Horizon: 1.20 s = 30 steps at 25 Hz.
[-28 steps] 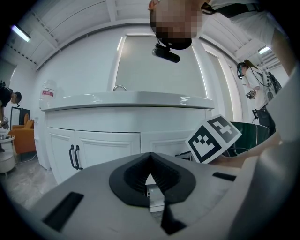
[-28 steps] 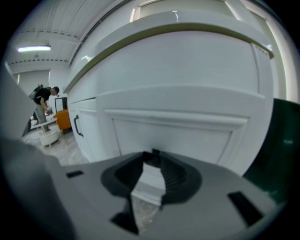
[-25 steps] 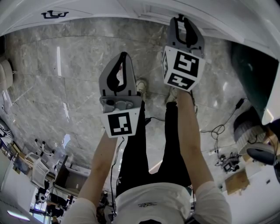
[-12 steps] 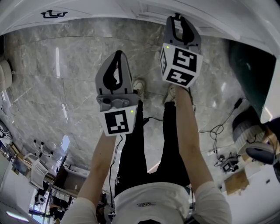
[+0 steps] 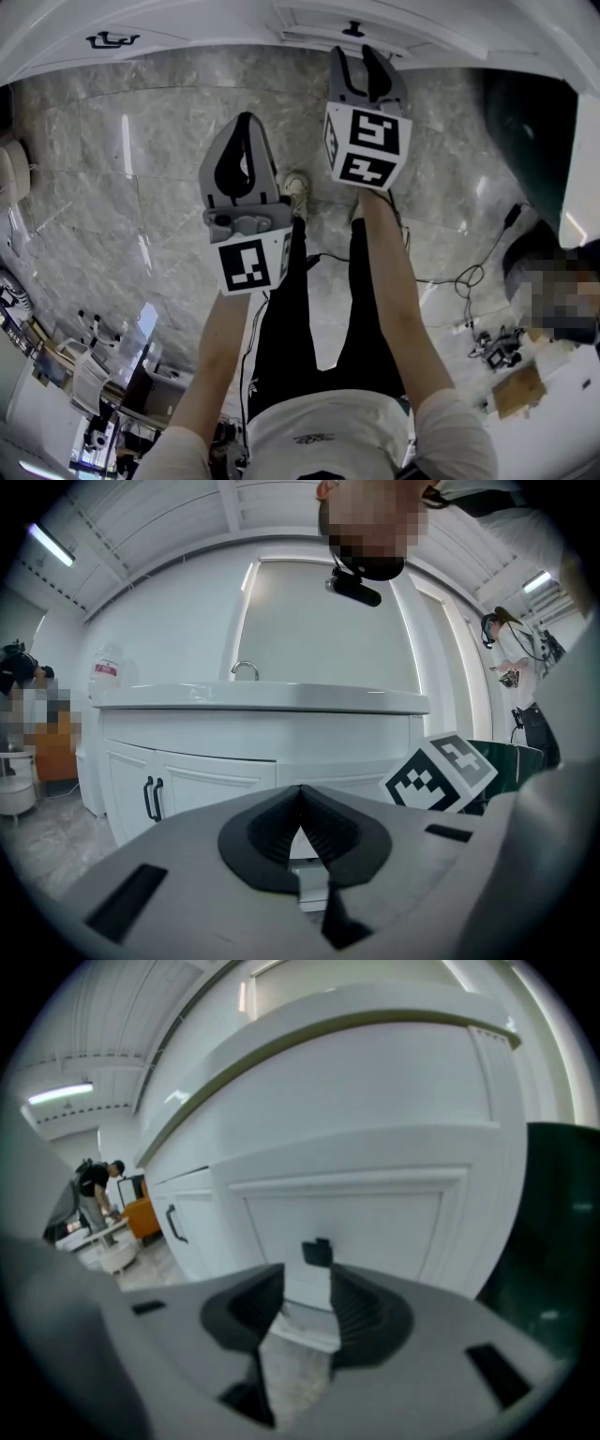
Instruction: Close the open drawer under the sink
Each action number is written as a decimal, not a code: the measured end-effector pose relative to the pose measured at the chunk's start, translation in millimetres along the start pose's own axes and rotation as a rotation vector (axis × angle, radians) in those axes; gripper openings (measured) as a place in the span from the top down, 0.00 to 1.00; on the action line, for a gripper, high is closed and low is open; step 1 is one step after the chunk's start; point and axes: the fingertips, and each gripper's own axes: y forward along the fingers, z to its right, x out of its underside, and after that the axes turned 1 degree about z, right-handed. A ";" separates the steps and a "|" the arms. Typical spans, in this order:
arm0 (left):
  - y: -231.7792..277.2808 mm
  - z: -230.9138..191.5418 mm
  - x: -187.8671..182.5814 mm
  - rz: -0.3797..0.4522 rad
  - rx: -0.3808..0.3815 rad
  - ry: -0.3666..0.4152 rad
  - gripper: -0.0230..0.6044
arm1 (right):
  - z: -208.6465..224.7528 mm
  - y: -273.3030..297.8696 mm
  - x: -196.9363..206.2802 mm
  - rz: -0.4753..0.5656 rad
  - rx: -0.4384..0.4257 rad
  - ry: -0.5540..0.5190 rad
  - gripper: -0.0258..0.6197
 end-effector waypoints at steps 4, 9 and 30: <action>-4.2 0.8 -19.2 0.033 -0.004 0.022 0.93 | -5.8 -26.1 -18.1 0.032 -0.035 0.042 0.72; -15.3 7.6 -80.0 0.113 0.002 0.052 0.93 | -8.8 -77.7 -68.7 0.080 -0.060 0.058 0.78; -123.4 111.9 -416.3 0.393 -0.087 0.011 0.93 | -15.1 -398.6 -361.8 0.540 -0.136 -0.138 0.91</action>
